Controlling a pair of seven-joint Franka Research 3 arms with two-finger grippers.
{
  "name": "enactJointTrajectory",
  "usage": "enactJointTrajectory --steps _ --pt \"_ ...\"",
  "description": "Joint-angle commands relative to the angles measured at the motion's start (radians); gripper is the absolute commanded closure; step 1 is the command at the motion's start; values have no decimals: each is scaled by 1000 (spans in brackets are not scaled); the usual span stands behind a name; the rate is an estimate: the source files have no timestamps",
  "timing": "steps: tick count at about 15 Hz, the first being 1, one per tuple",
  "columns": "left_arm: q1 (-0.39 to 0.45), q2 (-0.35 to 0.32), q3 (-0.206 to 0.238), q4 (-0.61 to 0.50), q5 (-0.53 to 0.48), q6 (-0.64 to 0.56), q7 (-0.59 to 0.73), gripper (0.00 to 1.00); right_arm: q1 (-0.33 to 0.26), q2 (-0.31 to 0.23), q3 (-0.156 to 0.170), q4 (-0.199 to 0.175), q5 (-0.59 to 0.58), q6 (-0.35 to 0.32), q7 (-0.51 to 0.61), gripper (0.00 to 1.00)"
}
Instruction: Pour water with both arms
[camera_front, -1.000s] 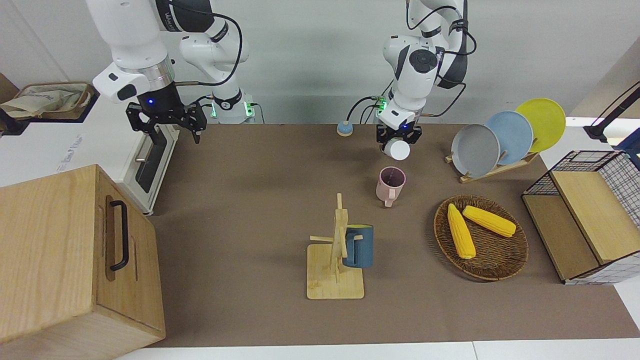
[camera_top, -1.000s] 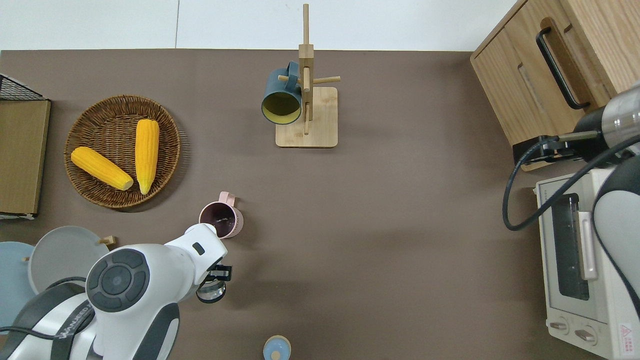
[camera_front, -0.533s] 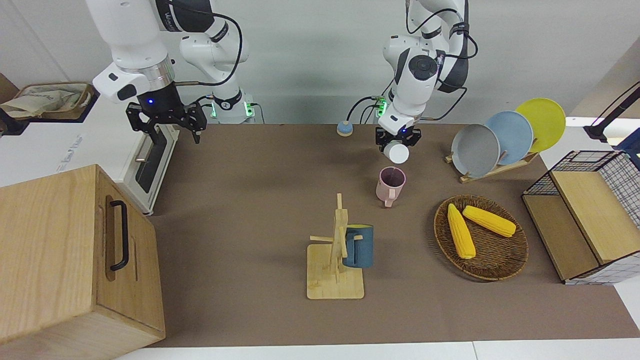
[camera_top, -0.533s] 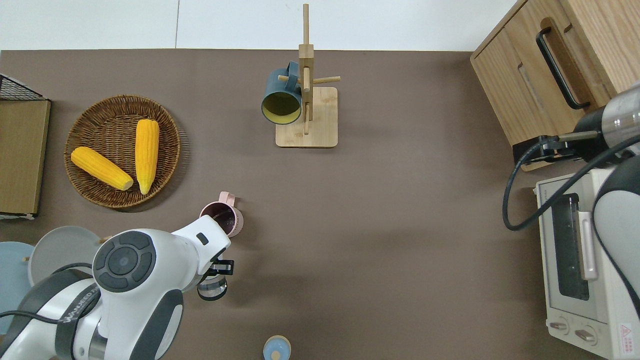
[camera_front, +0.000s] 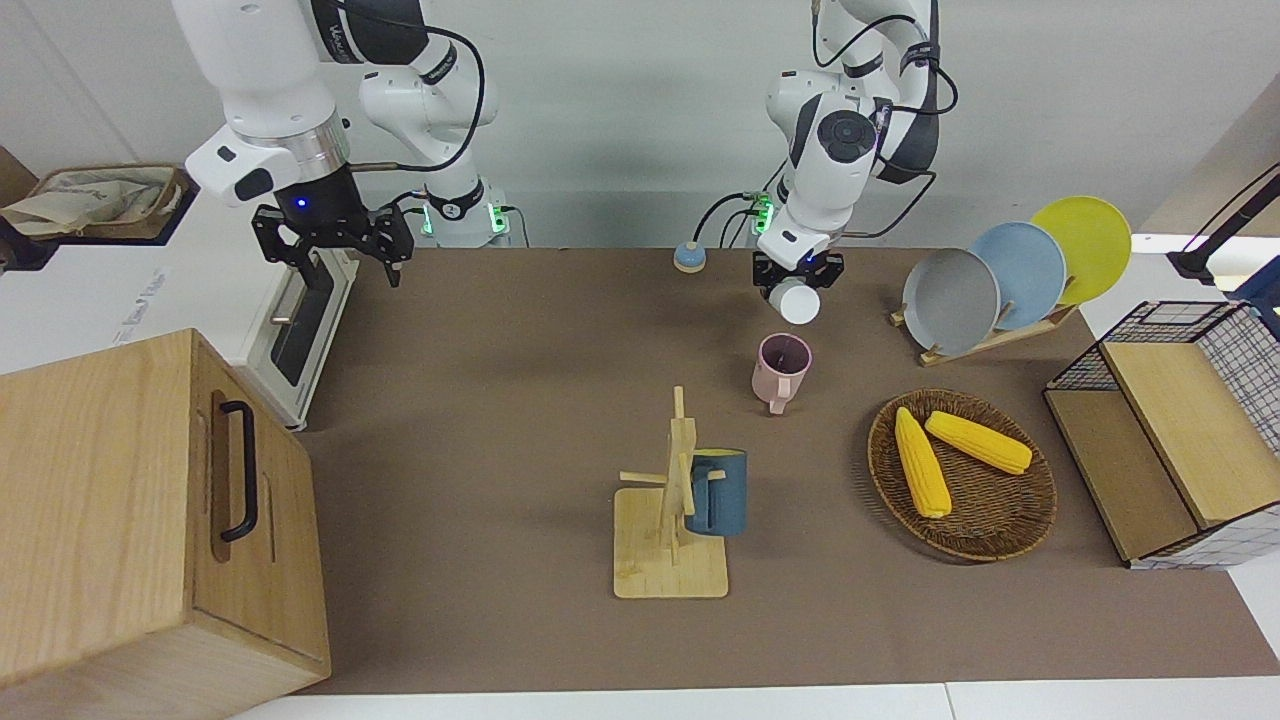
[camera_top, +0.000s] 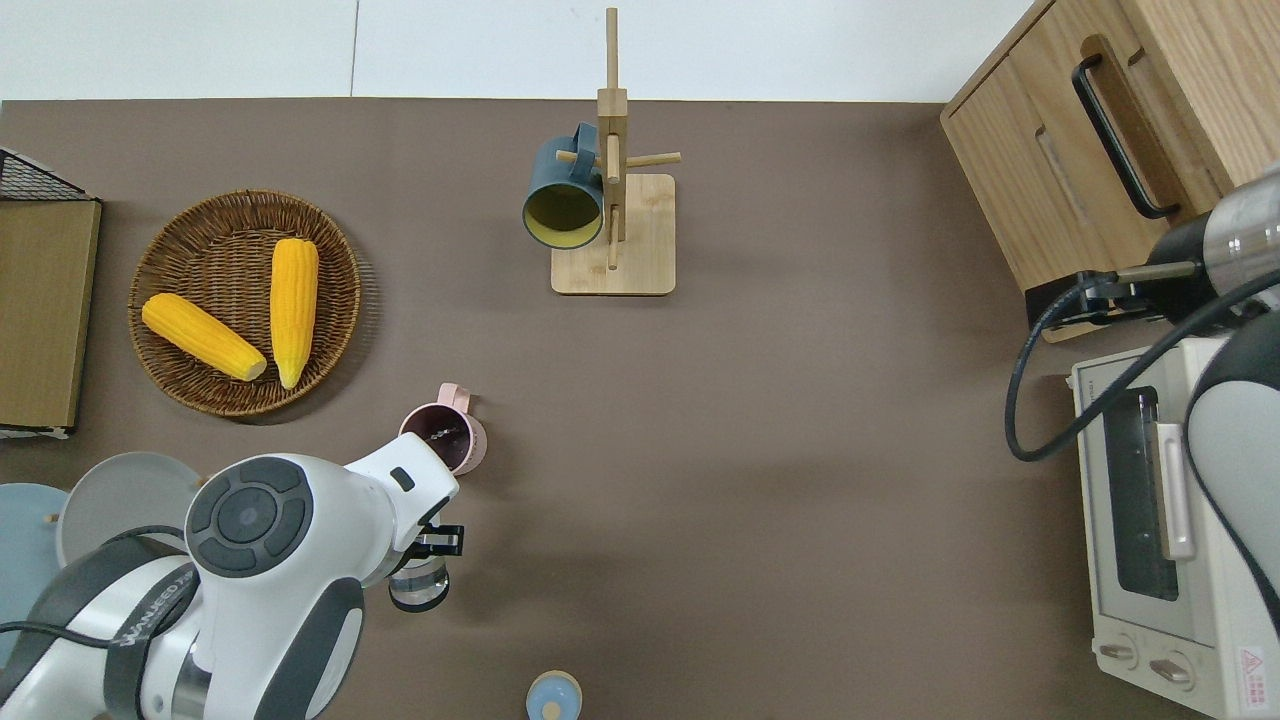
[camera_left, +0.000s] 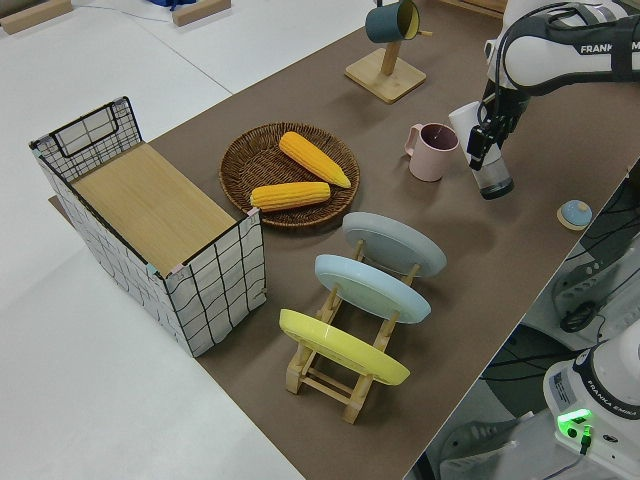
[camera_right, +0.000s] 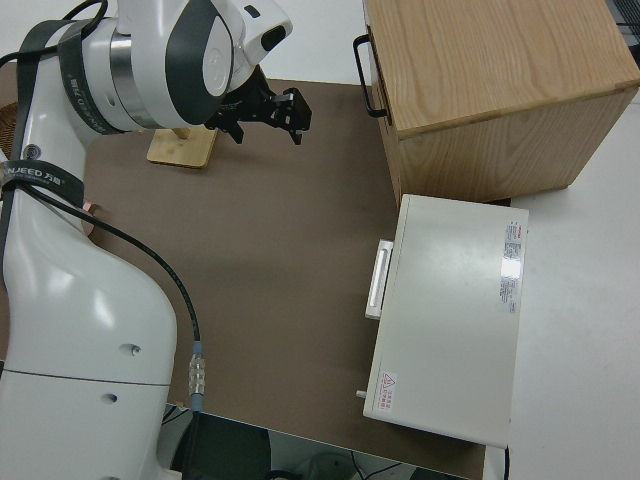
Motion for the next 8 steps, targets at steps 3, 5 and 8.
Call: enactJointTrajectory --steps 3,5,8 --pt "-3 -24 6 27 19 -54 -43 1000 -5 -8 1 0 20 -13 -14 11" --pt "-3 -24 7 27 19 -57 -47 1000 -5 -8 1 0 18 -13 -14 11" --pt "-3 -29 7 27 19 -60 -47 1000 -5 -8 1 0 20 -13 -14 11"
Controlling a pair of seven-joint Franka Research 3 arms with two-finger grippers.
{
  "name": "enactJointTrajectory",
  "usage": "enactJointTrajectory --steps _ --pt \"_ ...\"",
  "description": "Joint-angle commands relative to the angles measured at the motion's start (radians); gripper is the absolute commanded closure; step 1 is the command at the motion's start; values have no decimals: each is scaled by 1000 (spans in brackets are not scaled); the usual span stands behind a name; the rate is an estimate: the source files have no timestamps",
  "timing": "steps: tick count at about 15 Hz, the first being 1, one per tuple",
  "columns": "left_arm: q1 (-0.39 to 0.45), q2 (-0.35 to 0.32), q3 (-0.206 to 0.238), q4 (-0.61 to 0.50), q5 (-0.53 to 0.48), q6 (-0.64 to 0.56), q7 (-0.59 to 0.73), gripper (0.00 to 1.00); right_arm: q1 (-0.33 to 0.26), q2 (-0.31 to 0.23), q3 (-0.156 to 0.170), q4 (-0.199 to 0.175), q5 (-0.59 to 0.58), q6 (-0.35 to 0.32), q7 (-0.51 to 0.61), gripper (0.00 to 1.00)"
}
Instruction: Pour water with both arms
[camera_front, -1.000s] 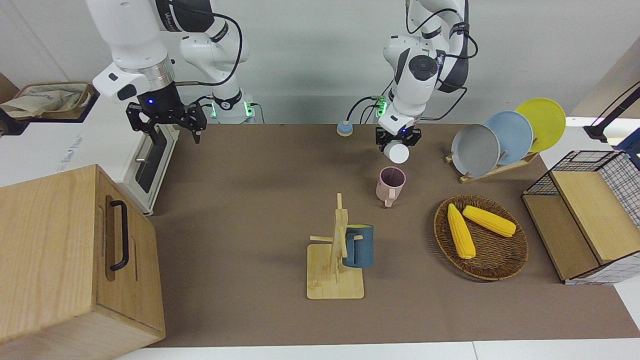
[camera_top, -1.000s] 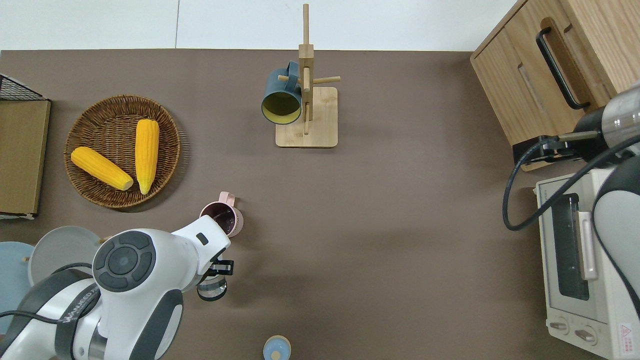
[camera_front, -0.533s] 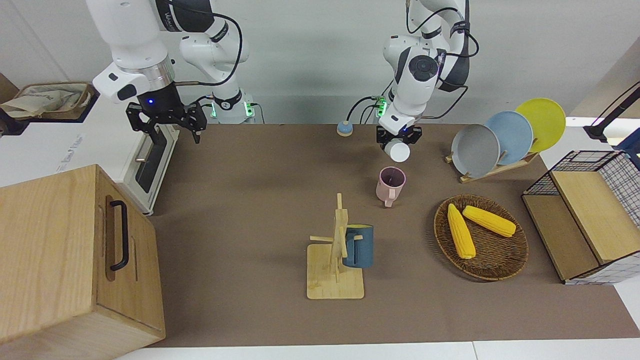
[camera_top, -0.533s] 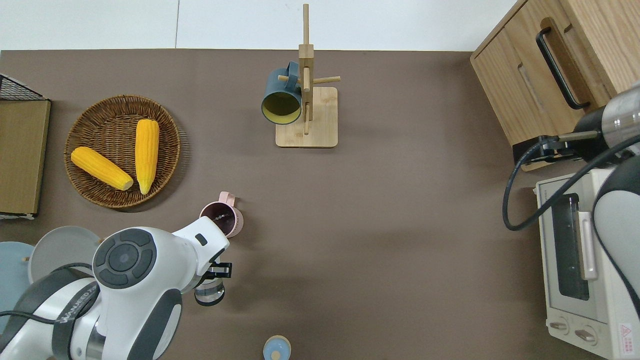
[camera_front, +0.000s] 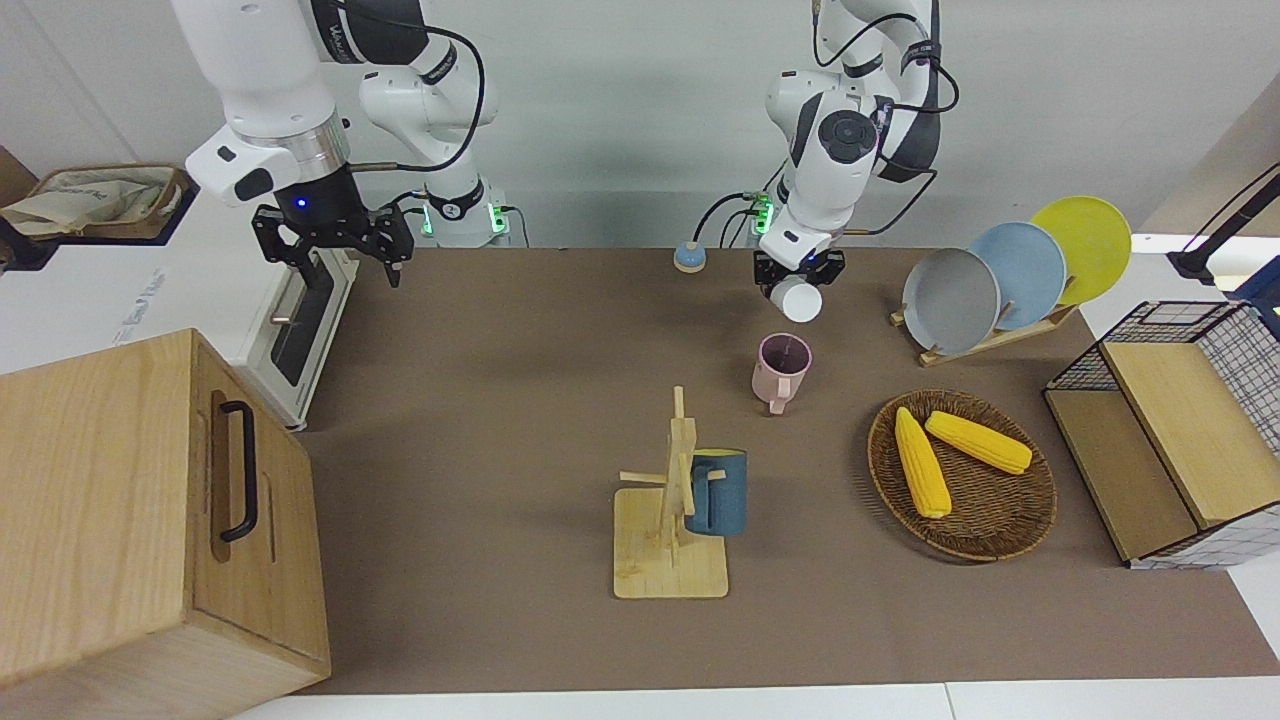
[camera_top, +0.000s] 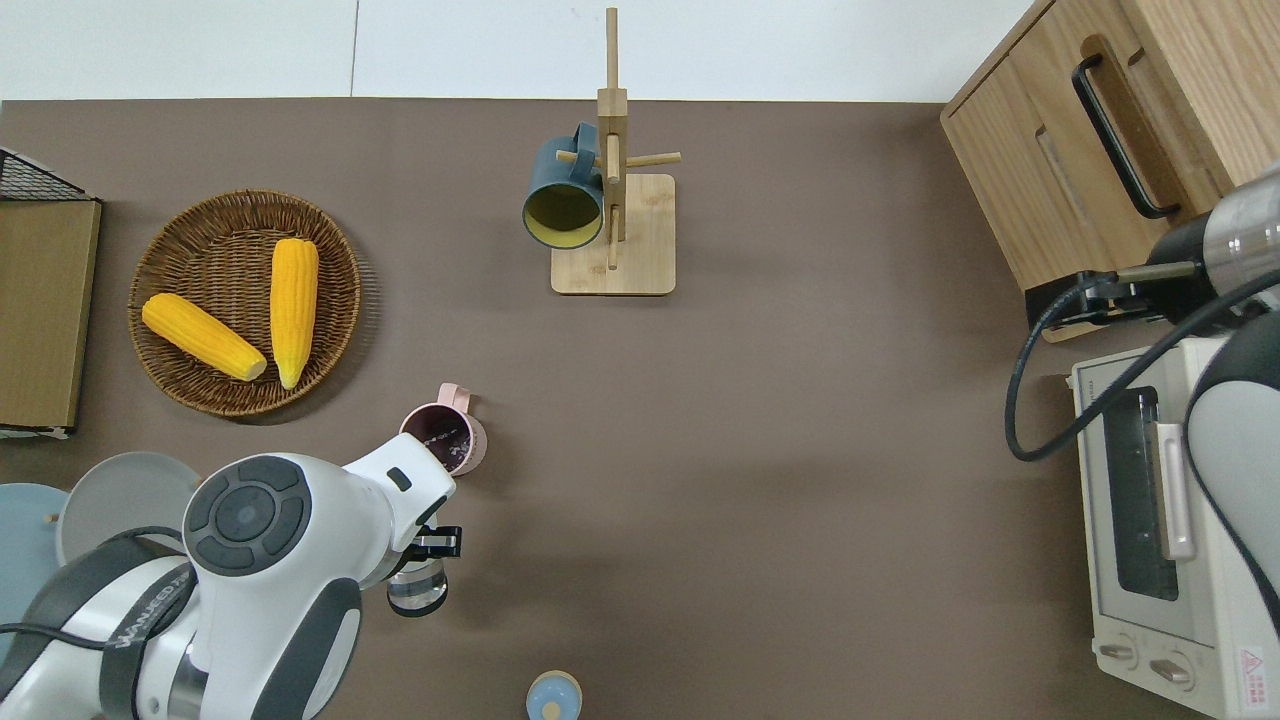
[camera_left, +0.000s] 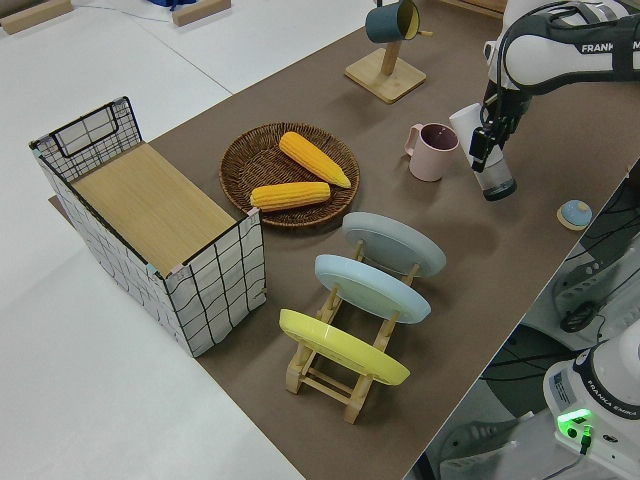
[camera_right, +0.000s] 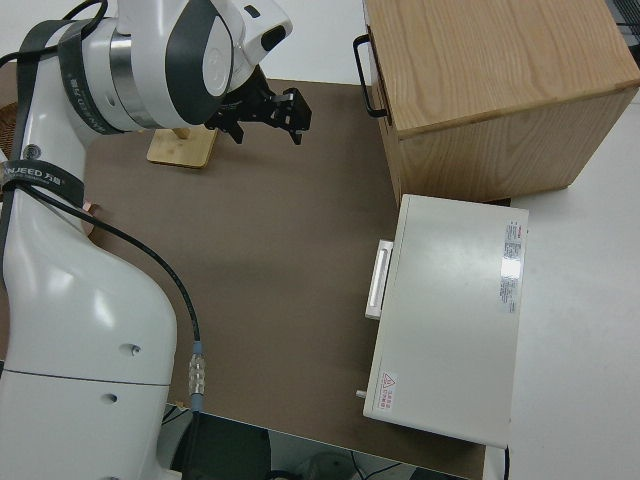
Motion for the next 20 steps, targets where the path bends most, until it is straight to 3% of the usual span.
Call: enactJointTrajectory --steps 1,20 --pt "-3 -25 7 24 19 -40 -19 1000 -5 -8 1 0 20 -11 -14 11" --pt "-2 -2 8 52 37 -76 -32 1000 -5 -8 1 0 20 -13 -14 11"
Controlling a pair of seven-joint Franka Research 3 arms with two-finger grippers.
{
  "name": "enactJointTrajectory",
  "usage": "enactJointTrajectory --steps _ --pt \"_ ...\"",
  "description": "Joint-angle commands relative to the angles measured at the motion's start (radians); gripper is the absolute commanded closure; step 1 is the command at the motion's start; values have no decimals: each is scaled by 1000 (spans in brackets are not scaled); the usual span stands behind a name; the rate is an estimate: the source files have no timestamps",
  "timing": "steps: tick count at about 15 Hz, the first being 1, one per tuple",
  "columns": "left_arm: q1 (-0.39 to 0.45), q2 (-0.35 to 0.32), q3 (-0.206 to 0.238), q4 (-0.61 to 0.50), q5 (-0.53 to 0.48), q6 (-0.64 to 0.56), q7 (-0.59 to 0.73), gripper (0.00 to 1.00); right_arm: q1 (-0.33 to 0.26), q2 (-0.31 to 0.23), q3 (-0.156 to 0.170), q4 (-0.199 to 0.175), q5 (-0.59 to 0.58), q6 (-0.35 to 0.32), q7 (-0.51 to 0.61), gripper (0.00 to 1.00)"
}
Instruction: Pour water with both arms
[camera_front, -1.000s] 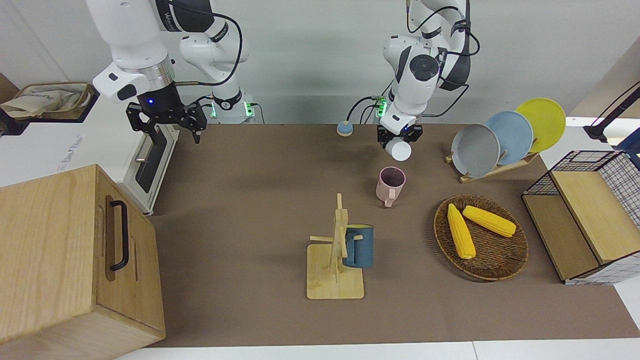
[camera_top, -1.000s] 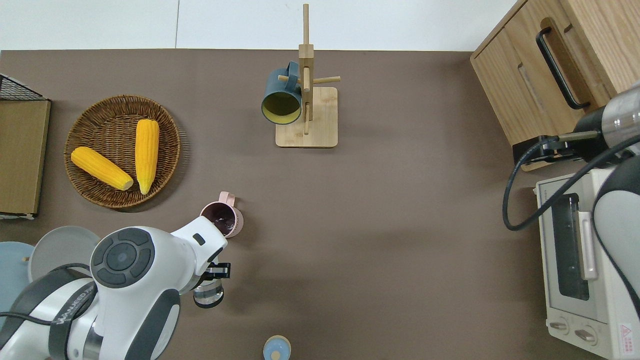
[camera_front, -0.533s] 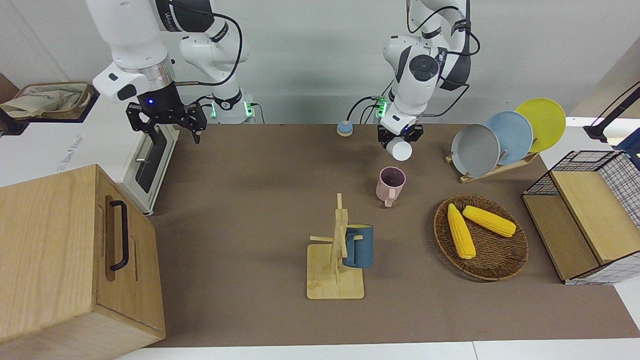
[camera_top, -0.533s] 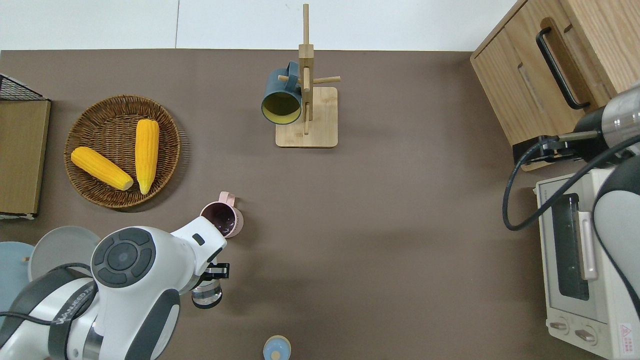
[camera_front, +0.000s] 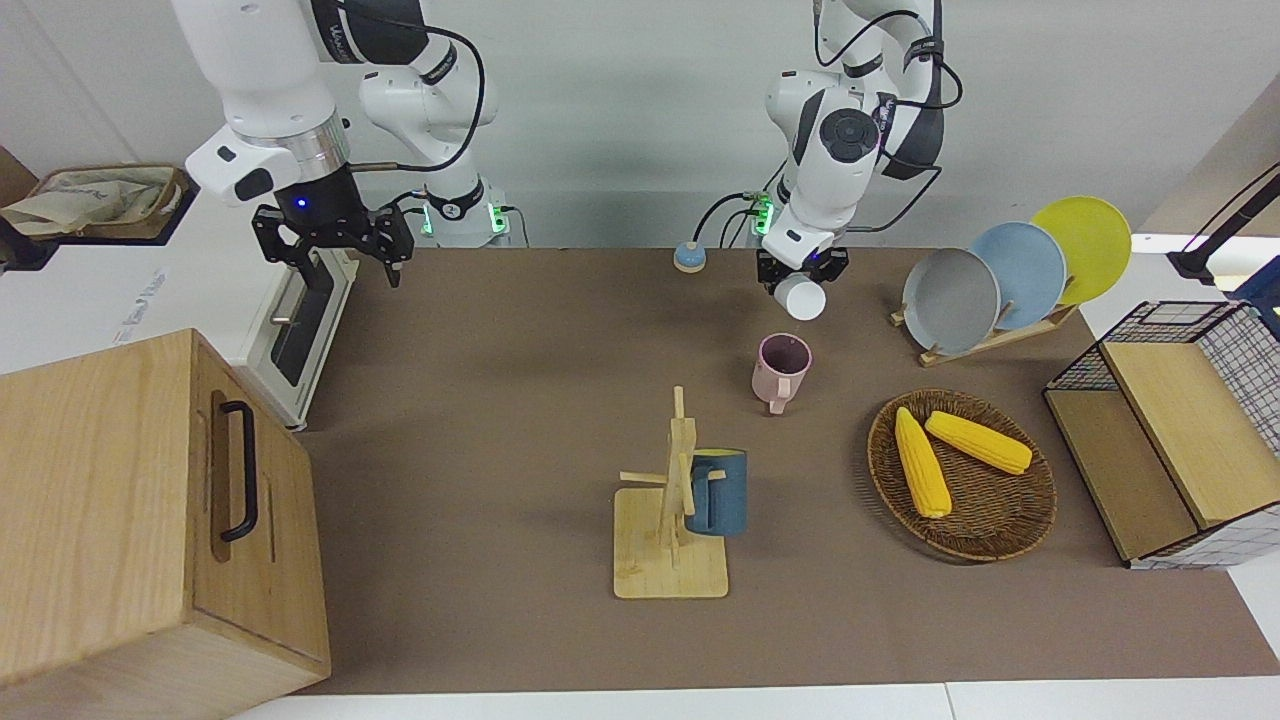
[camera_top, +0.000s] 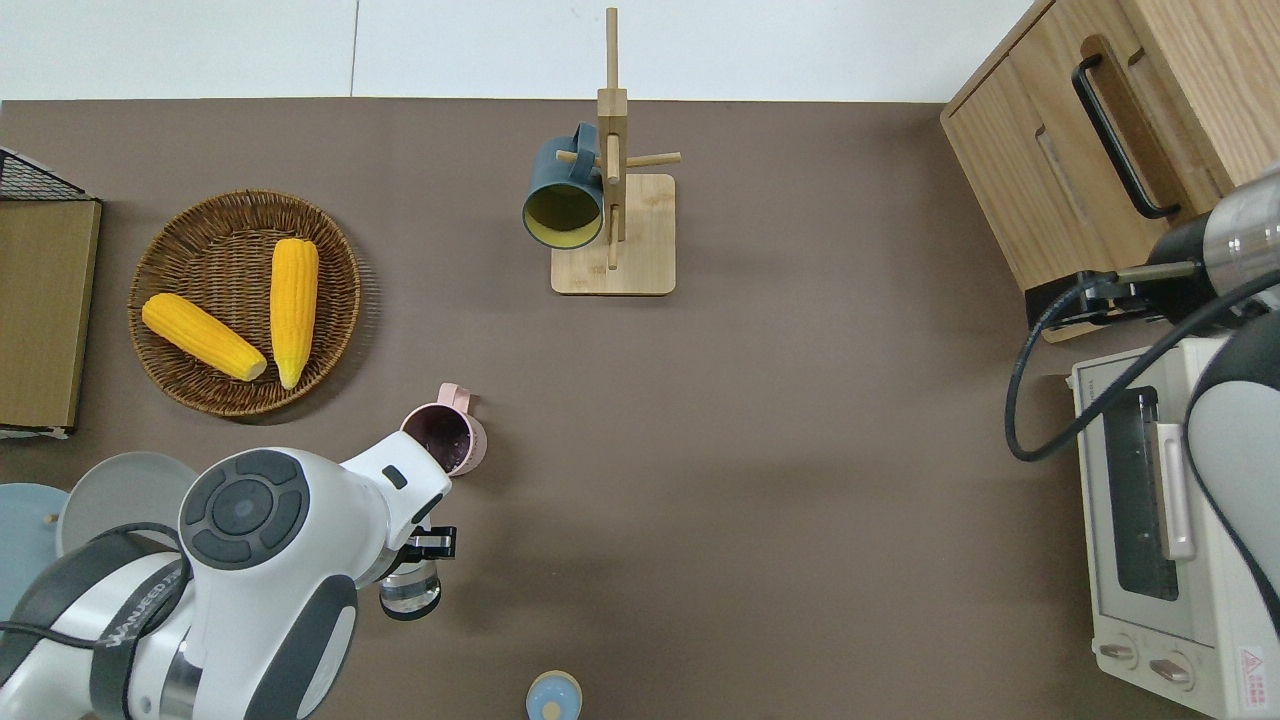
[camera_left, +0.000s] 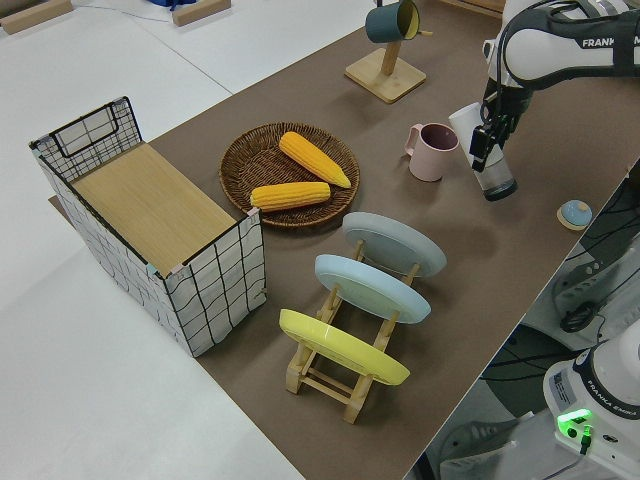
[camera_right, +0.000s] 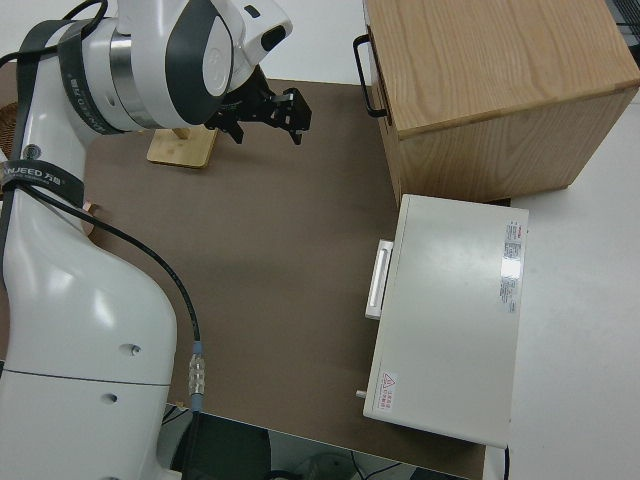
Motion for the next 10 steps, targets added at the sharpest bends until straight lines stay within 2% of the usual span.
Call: enactJointTrajectory --steps 1,6,9,10 --pt "-3 -5 4 38 20 -40 -25 1000 -5 -8 1 0 20 -13 -14 11" --pt "-3 -58 7 20 8 -20 -30 1000 -5 -8 1 0 20 -13 -14 11" --pt "-3 -159 8 -95 -16 106 -34 1000 -5 -8 1 0 20 -13 -14 11" --pt "-3 -204 13 -155 -22 184 -34 1000 -5 -8 1 0 20 -11 -14 11"
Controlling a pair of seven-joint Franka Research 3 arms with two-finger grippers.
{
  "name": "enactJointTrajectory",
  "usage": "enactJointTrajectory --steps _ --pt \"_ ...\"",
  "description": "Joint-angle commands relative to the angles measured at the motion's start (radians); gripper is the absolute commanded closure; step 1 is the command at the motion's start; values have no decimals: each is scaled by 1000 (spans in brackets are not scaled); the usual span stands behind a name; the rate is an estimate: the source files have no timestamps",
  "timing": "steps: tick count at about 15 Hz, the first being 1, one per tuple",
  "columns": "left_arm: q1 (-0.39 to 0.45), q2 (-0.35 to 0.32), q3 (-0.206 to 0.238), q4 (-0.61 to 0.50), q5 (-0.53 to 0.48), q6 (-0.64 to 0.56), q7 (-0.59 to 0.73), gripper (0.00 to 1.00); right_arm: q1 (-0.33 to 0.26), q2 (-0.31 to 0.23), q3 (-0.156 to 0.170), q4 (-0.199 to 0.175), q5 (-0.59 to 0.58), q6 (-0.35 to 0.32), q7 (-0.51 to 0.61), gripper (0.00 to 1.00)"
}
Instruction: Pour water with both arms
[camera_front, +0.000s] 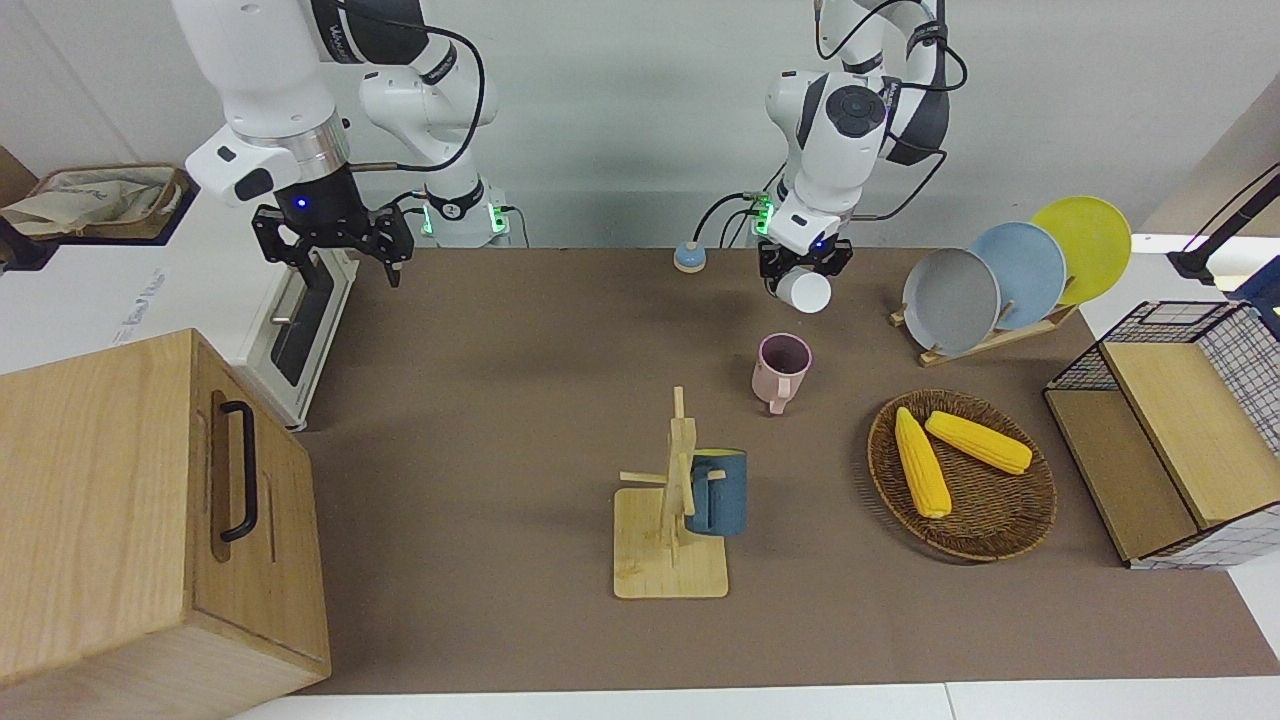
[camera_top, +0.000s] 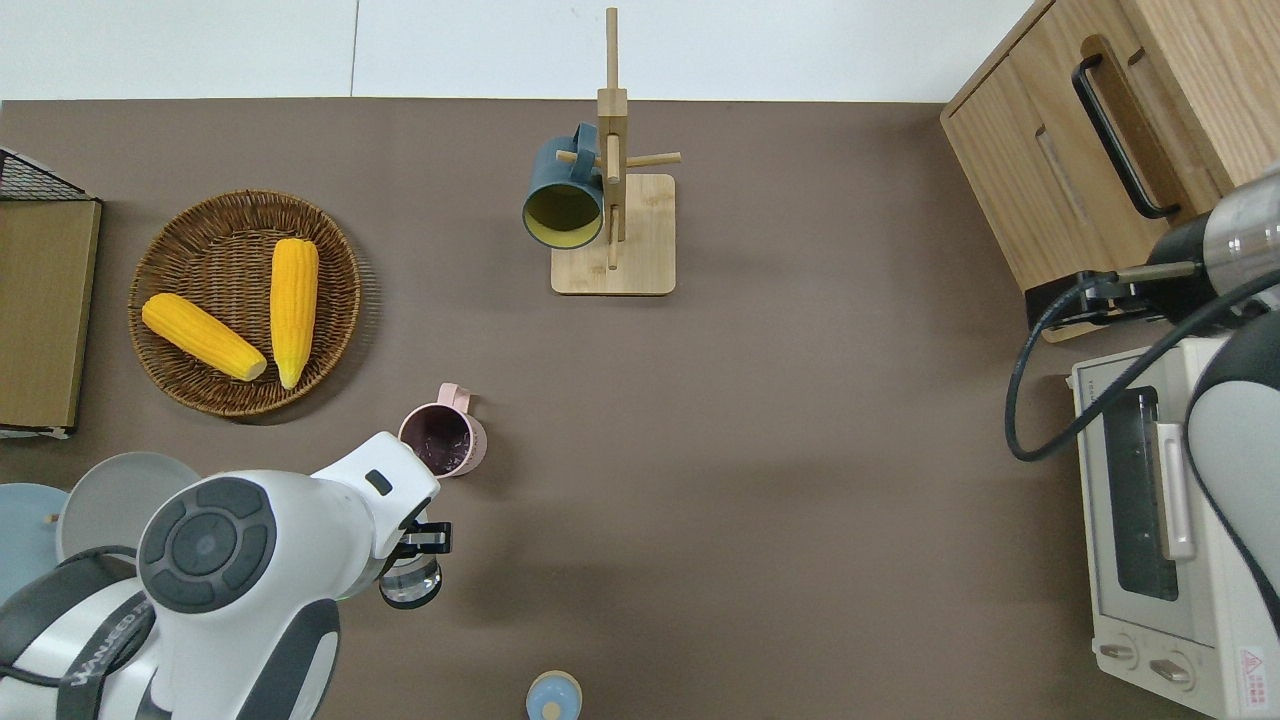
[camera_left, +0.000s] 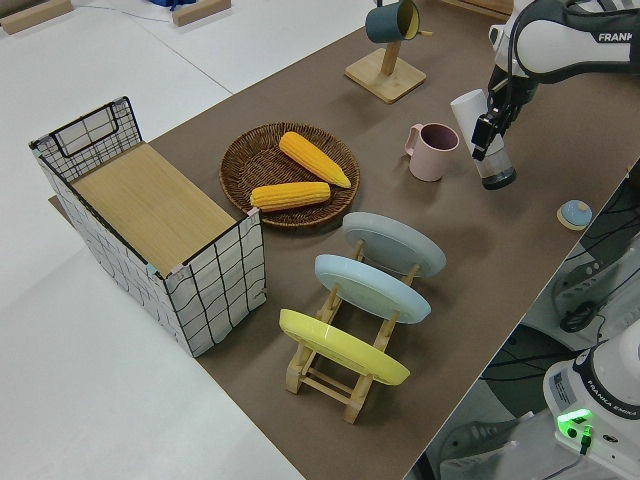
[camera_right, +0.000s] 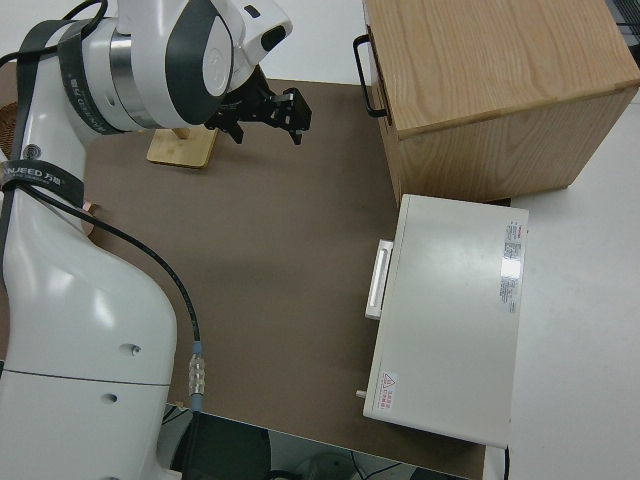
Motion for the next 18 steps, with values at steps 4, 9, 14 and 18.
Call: enactJointTrajectory --steps 4,9,14,18 --pt "-6 -199 11 -211 -19 248 -36 1000 -5 -8 1 0 20 -12 -14 11" --pt "70 -228 7 -211 -7 278 -41 1000 -5 -8 1 0 20 -13 -14 11" --pt "216 -233 2 -193 120 381 -43 1000 -5 -8 1 0 20 -13 -14 11" --pt "311 -215 2 -84 179 452 -38 1000 -5 -8 1 0 20 -13 -14 11"
